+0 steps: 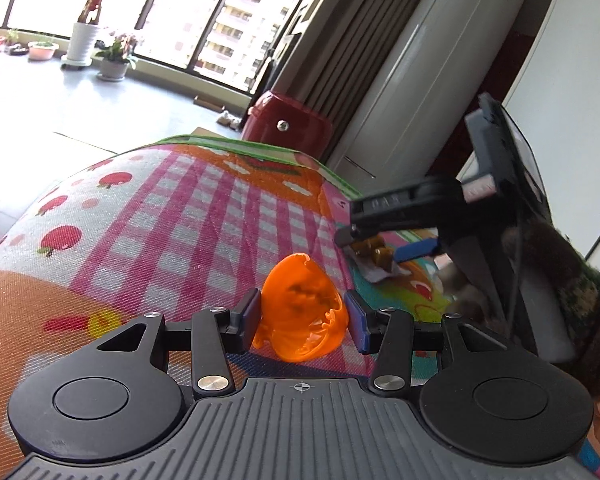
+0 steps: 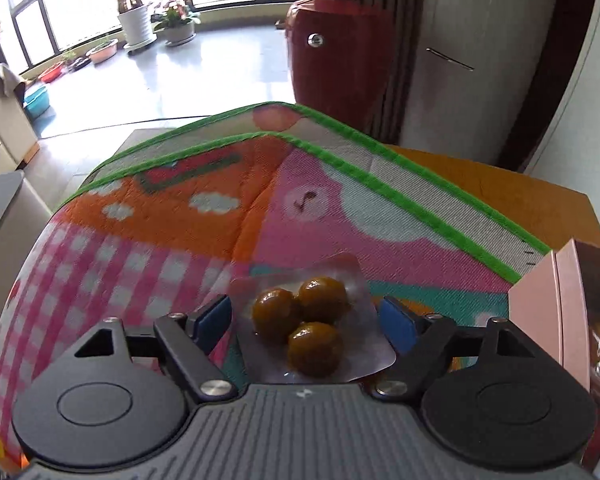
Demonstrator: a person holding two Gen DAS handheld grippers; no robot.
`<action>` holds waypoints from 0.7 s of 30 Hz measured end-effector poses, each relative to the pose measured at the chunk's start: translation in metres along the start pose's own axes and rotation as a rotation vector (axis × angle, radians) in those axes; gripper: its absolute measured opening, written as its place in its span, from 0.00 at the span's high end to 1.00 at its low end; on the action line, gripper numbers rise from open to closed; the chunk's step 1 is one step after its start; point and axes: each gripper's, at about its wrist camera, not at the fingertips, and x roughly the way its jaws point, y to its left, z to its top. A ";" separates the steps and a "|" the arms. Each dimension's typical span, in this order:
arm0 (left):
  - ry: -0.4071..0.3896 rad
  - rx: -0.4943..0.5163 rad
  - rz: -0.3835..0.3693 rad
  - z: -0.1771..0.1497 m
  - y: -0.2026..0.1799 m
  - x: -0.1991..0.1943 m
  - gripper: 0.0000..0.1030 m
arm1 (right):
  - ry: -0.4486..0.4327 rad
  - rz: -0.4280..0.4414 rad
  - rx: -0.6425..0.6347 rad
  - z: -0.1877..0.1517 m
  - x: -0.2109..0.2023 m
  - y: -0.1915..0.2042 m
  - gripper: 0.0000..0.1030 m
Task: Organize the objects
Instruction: 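Move the right gripper to the brown-ball blister pack and grasp it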
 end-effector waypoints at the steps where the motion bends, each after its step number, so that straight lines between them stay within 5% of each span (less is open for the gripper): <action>1: -0.010 -0.010 -0.002 0.001 0.002 -0.002 0.51 | 0.004 0.016 -0.024 -0.010 -0.007 0.005 0.22; 4: -0.049 -0.041 0.012 0.003 0.008 -0.007 0.51 | 0.016 0.068 -0.084 -0.046 -0.036 0.016 0.27; 7: -0.041 -0.055 0.017 0.004 0.011 -0.005 0.51 | 0.006 0.119 -0.164 -0.084 -0.081 0.022 0.65; 8: -0.039 -0.043 0.022 0.005 0.009 -0.005 0.51 | 0.007 0.151 -0.178 -0.096 -0.095 0.022 0.66; 13: -0.029 0.000 0.039 0.003 -0.005 -0.009 0.51 | -0.007 0.153 -0.227 -0.149 -0.133 0.006 0.66; 15: -0.017 -0.009 0.051 0.001 -0.006 -0.014 0.51 | -0.030 0.134 -0.203 -0.161 -0.135 -0.005 0.50; 16: -0.013 -0.015 0.063 0.001 -0.006 -0.016 0.51 | -0.037 0.130 -0.178 -0.163 -0.134 -0.008 0.31; 21: -0.026 -0.011 0.102 0.012 -0.005 -0.029 0.51 | -0.131 0.163 -0.061 -0.155 -0.107 -0.004 0.23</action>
